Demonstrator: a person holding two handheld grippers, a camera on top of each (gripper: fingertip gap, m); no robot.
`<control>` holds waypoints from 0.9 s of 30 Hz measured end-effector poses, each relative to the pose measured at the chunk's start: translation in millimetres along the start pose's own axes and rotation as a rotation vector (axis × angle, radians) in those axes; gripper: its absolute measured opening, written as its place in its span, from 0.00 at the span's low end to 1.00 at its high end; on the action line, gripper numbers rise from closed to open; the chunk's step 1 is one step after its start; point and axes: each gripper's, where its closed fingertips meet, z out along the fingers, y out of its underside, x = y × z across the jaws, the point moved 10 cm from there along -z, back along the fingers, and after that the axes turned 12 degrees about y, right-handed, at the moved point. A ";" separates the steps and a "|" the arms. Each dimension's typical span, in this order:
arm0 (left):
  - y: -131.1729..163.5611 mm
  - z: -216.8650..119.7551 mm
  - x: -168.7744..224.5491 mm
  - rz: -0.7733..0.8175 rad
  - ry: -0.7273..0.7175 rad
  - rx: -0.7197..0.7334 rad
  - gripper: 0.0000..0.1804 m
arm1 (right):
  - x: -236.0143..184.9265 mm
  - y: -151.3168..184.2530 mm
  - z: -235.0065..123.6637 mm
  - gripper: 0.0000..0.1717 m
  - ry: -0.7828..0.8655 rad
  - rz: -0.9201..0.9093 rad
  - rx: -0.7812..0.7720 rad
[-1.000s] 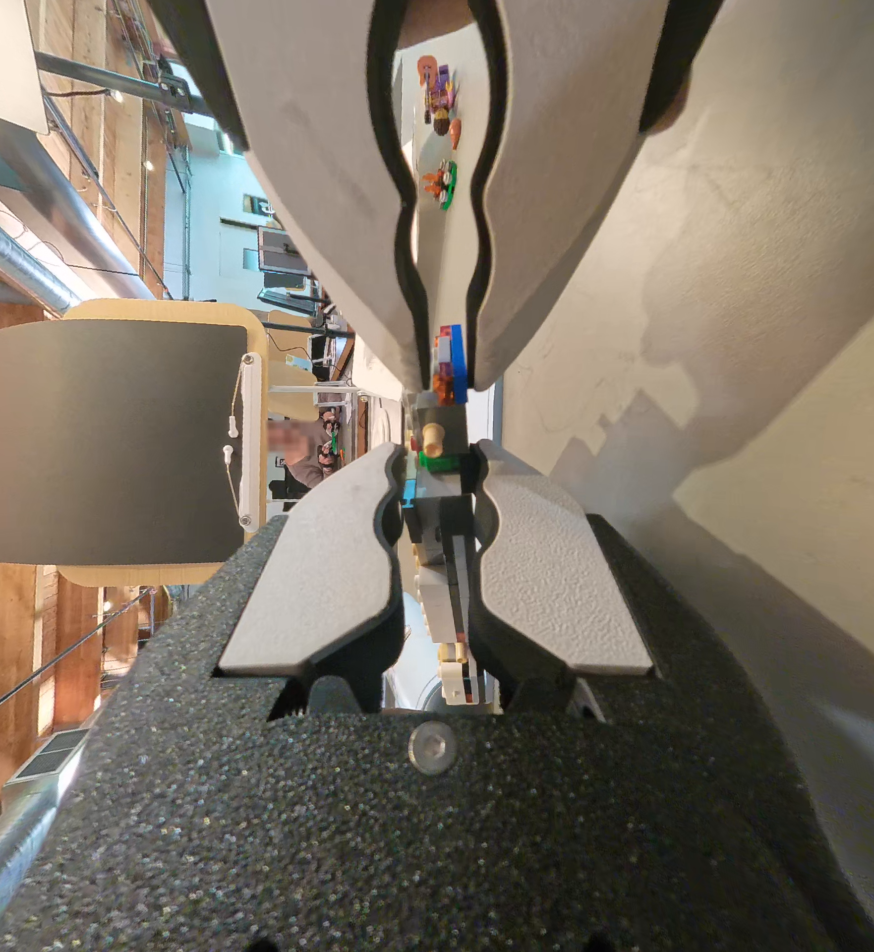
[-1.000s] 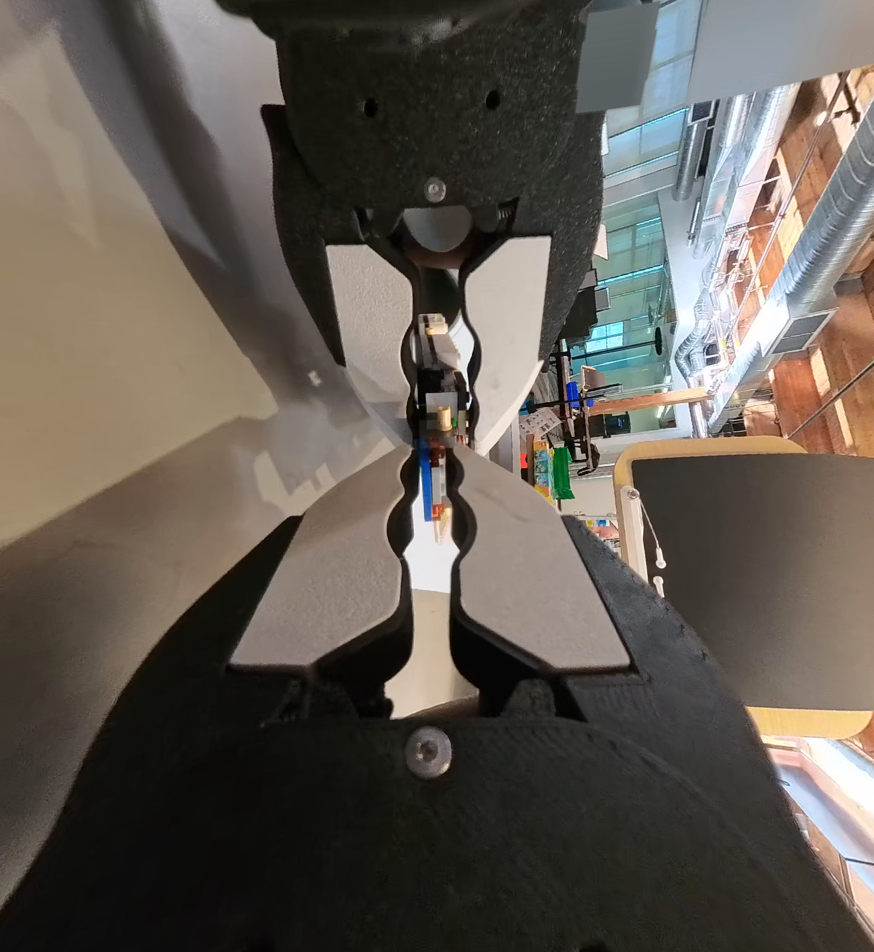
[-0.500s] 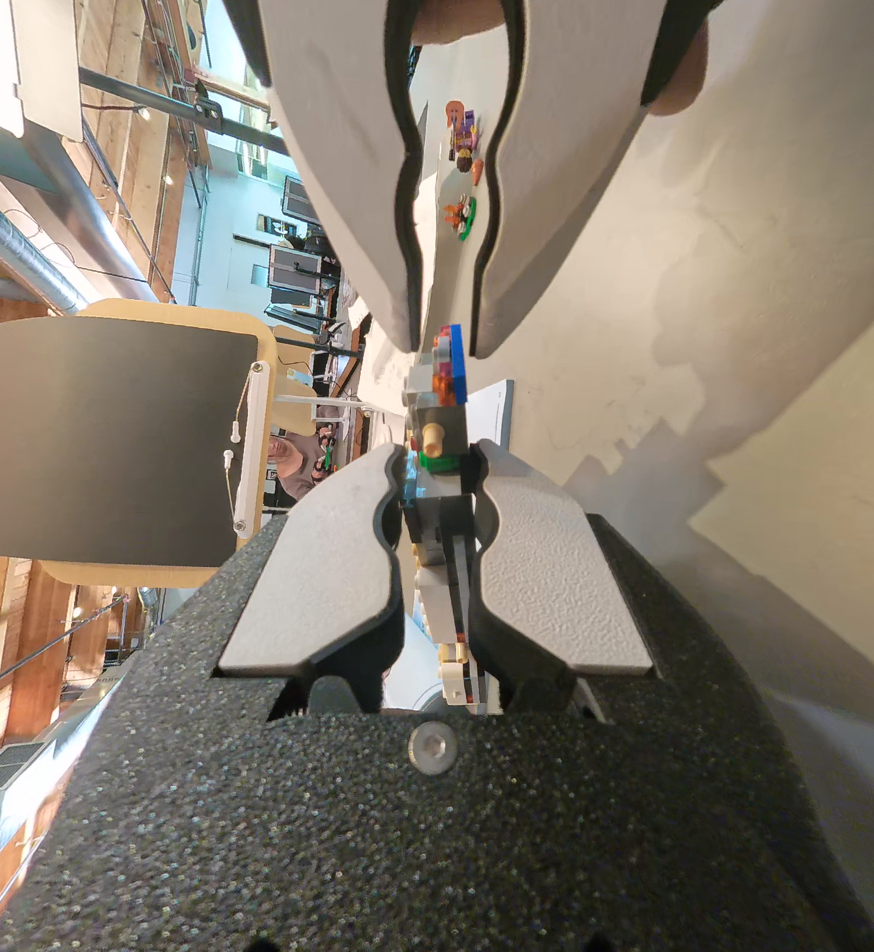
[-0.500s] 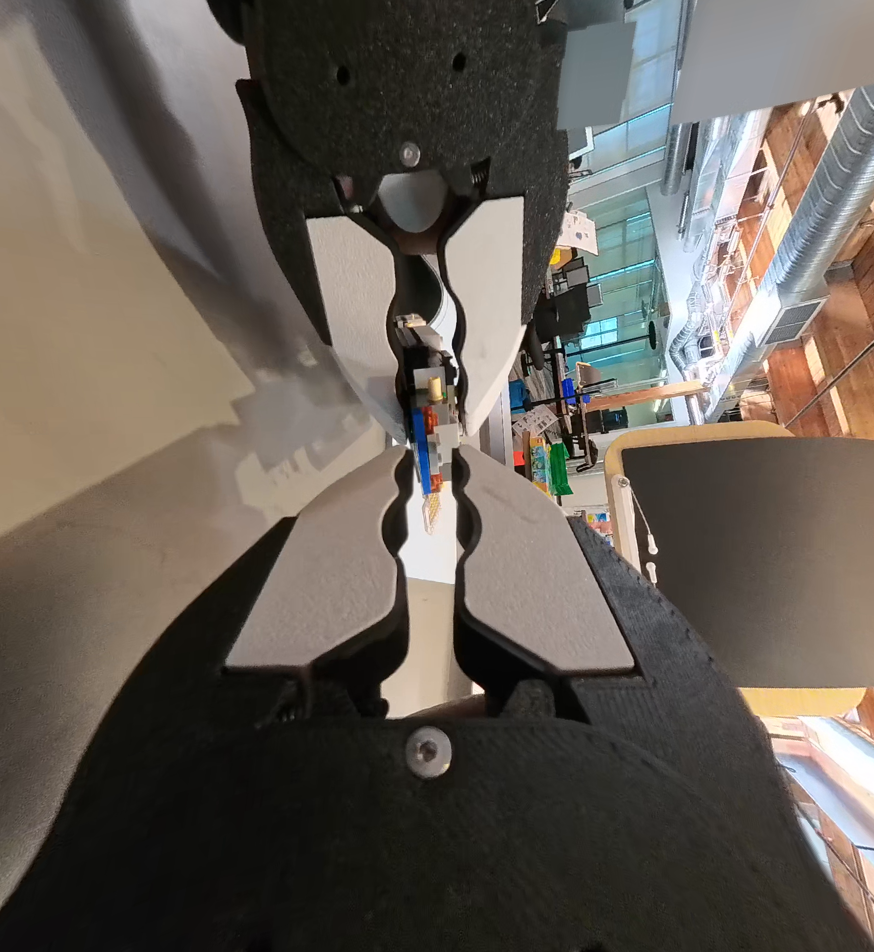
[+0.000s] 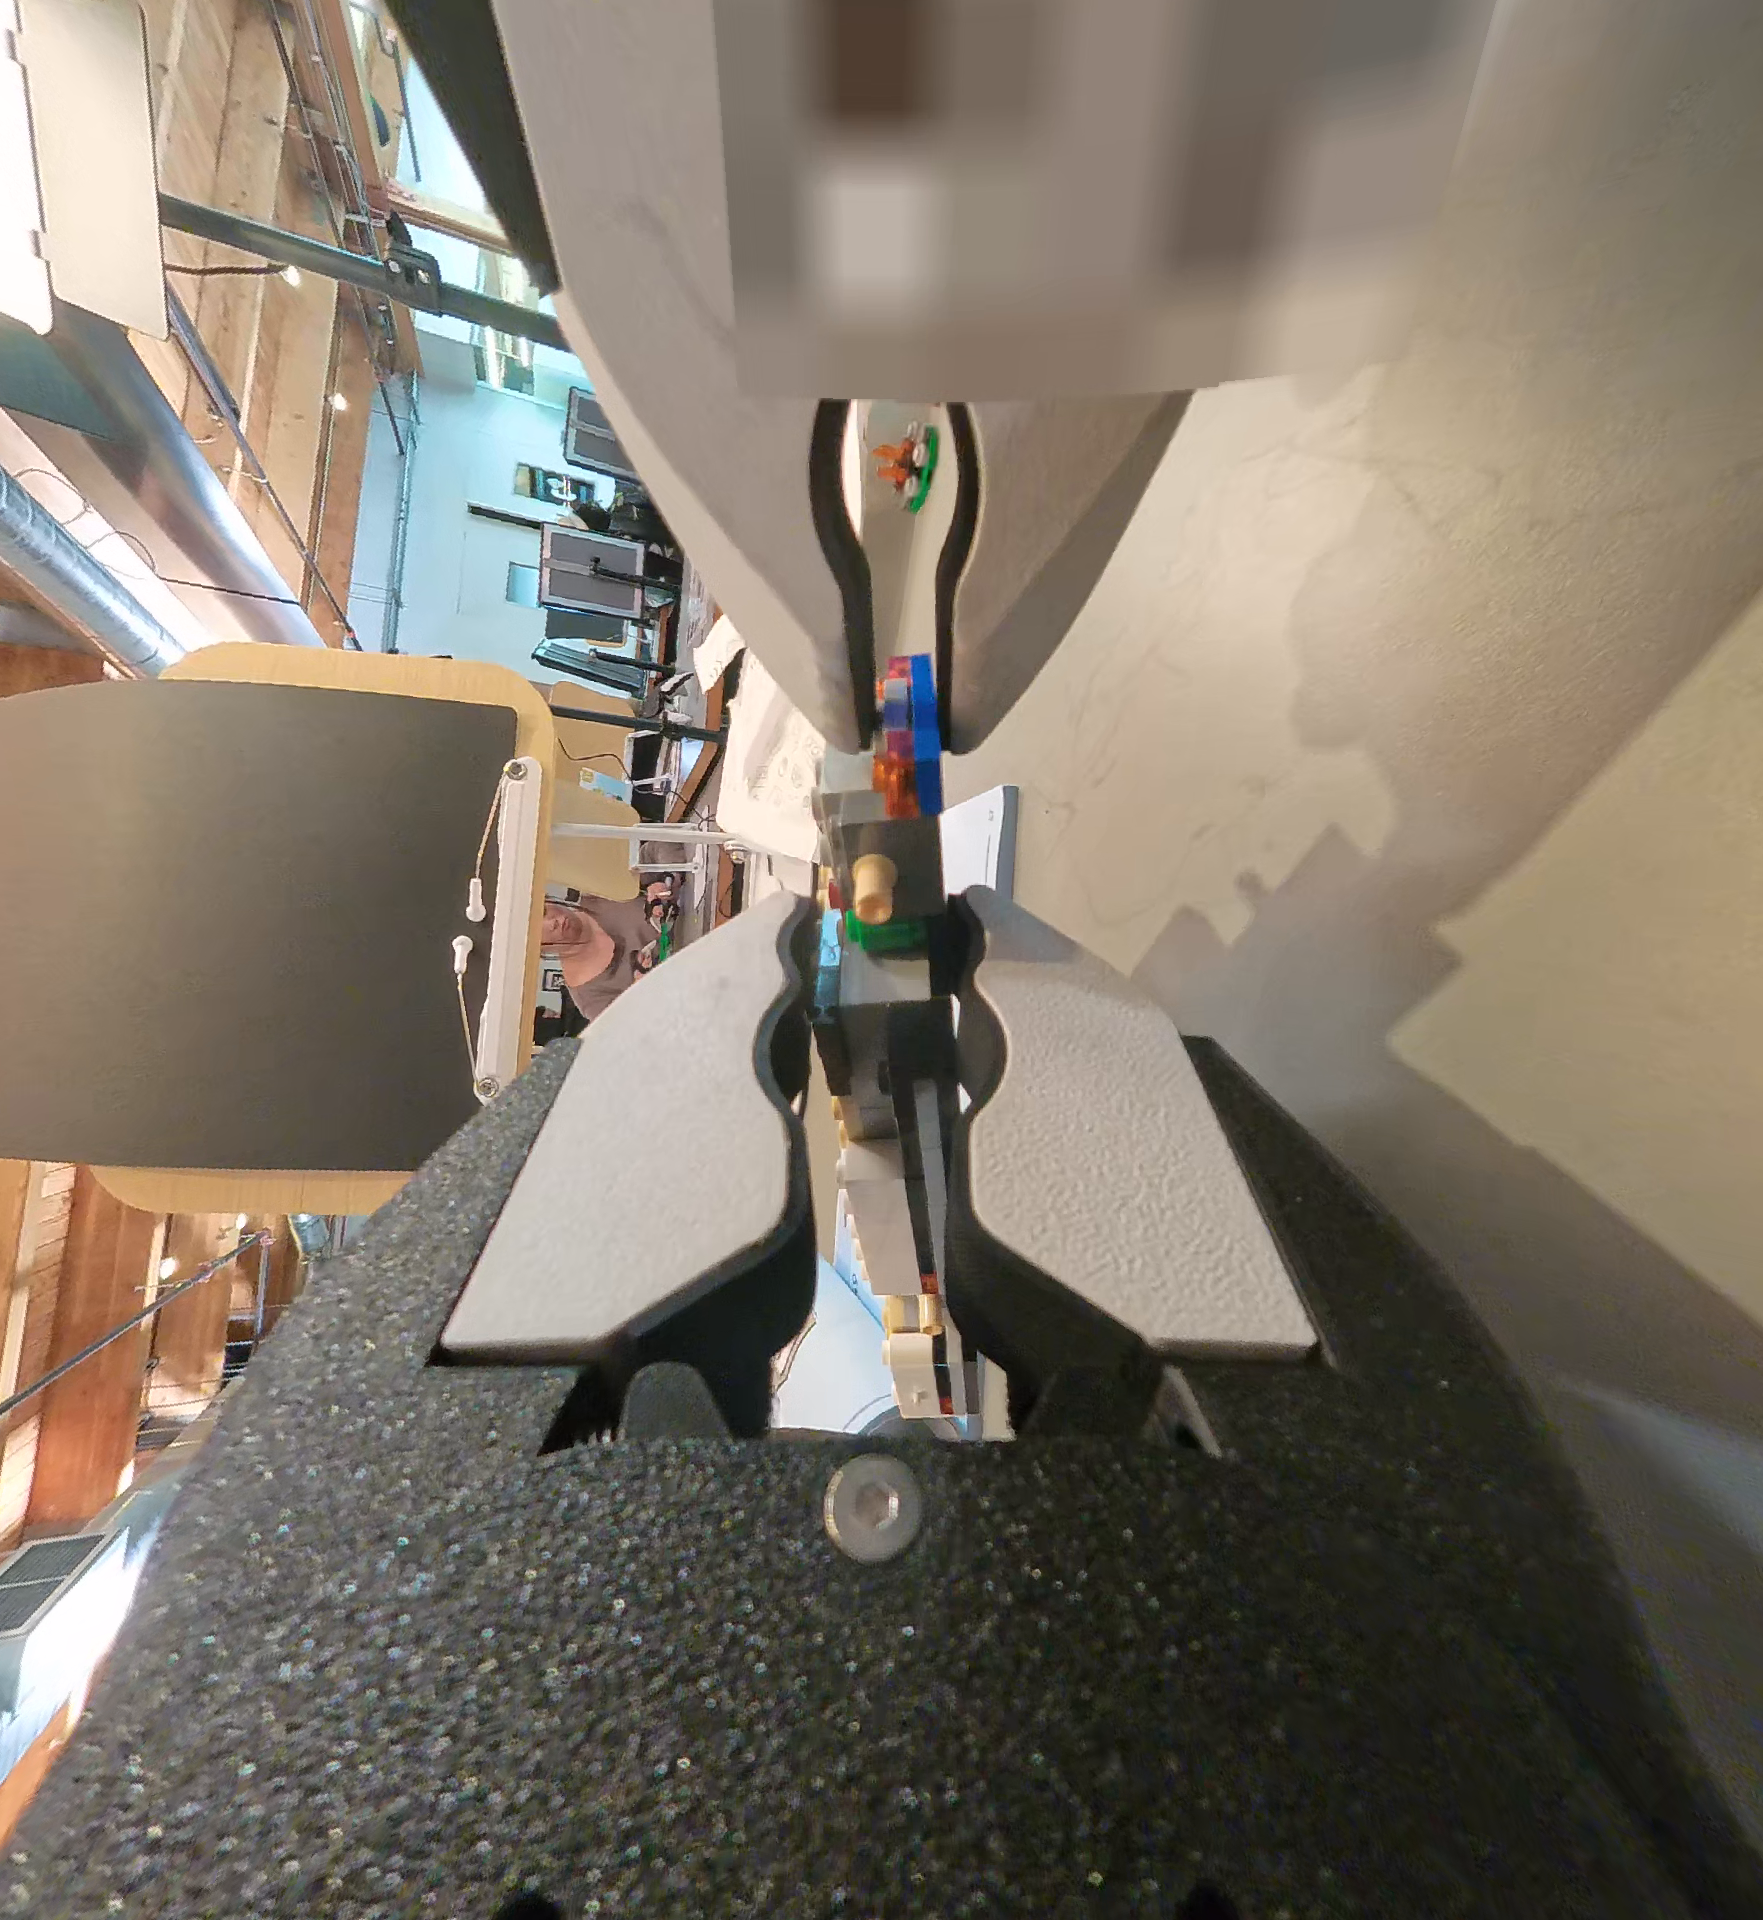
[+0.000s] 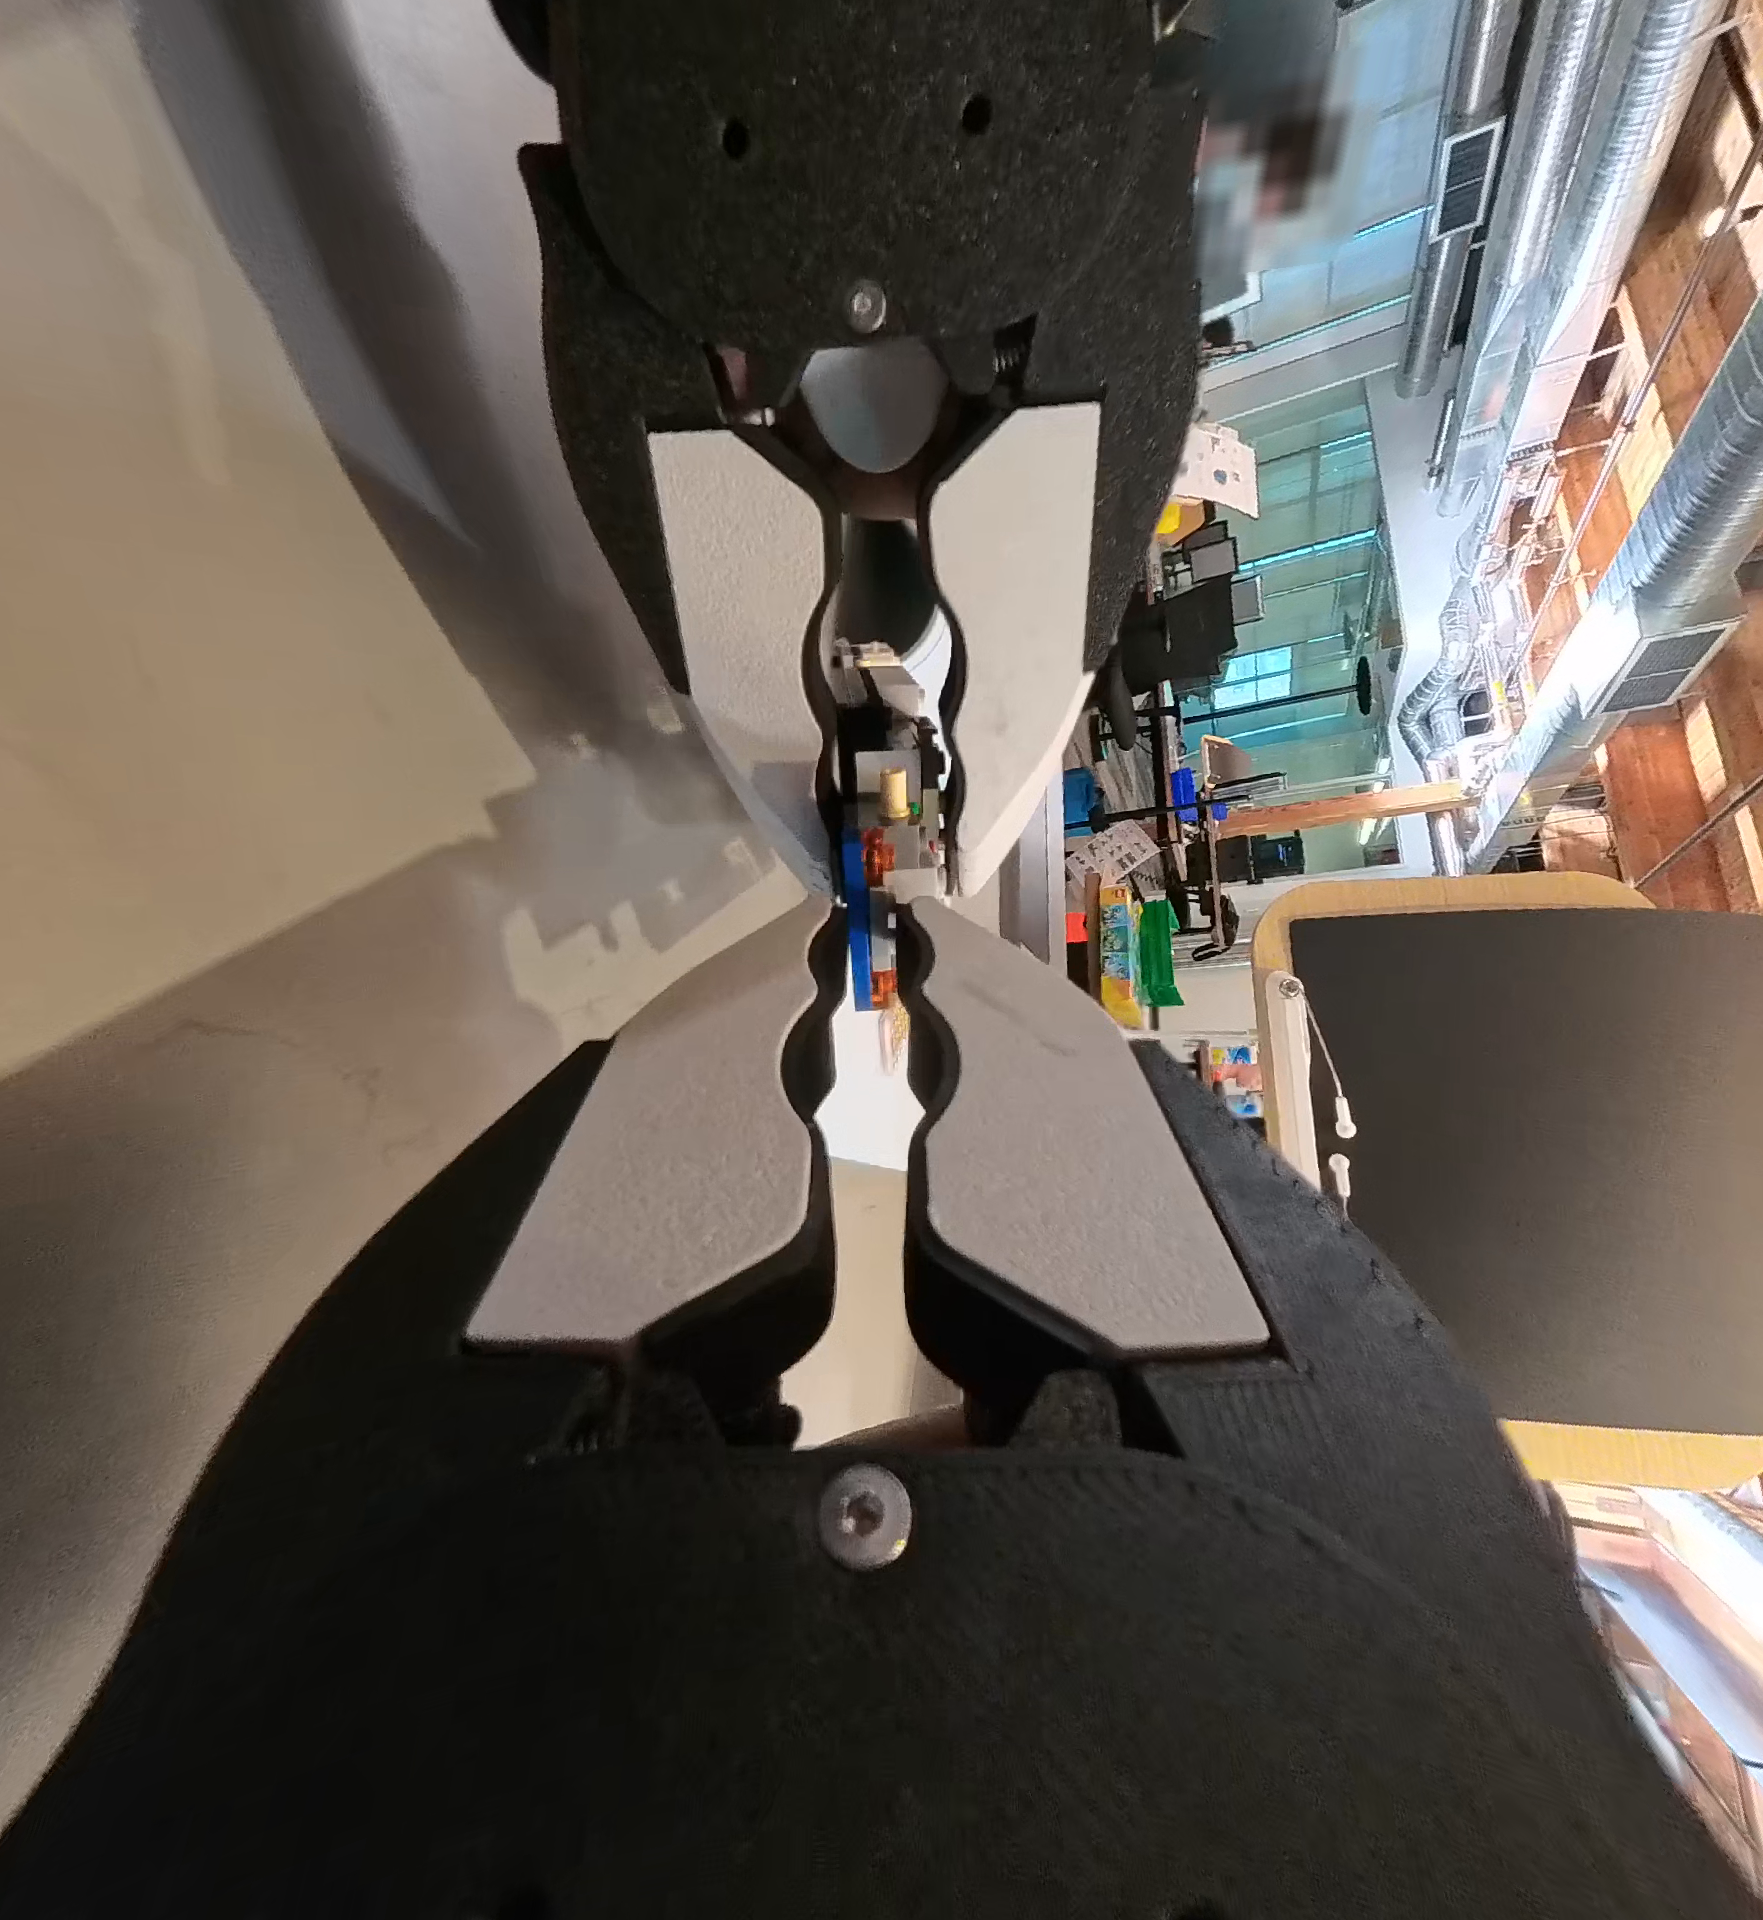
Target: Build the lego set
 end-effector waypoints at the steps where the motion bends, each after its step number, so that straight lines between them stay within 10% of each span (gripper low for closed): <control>1: -0.2 0.1 0.0 0.001 -0.002 -0.003 0.13 | 0.4 -0.3 0.2 0.05 -0.002 0.001 -0.004; 27: 0.7 0.4 -2.6 0.005 -0.002 -0.020 0.14 | 4.1 -4.6 -3.4 0.08 0.010 0.020 0.049</control>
